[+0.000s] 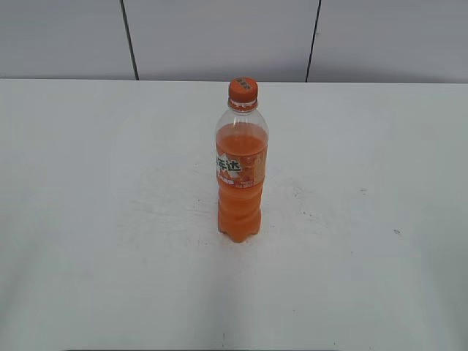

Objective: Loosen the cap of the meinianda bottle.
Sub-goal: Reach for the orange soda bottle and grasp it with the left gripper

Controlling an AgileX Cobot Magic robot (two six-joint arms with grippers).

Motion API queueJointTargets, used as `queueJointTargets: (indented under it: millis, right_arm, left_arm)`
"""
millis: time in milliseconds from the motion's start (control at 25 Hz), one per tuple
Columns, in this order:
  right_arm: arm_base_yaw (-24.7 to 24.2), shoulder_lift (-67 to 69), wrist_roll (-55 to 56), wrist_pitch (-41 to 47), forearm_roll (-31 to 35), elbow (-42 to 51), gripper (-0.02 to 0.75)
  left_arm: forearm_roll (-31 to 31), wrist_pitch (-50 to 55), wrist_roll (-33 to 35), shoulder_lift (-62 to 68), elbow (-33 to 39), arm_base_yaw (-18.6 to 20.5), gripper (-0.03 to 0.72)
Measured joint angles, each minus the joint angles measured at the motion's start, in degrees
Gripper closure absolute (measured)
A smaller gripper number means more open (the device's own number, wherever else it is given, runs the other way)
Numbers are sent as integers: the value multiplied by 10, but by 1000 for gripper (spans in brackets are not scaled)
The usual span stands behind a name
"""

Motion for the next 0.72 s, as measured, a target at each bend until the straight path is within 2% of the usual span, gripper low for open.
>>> queueJointTargets:
  millis: [720]
  right_arm:
    - [0,0,0,0,0,0,287]
  left_arm:
    - [0,0,0,0,0,0,167]
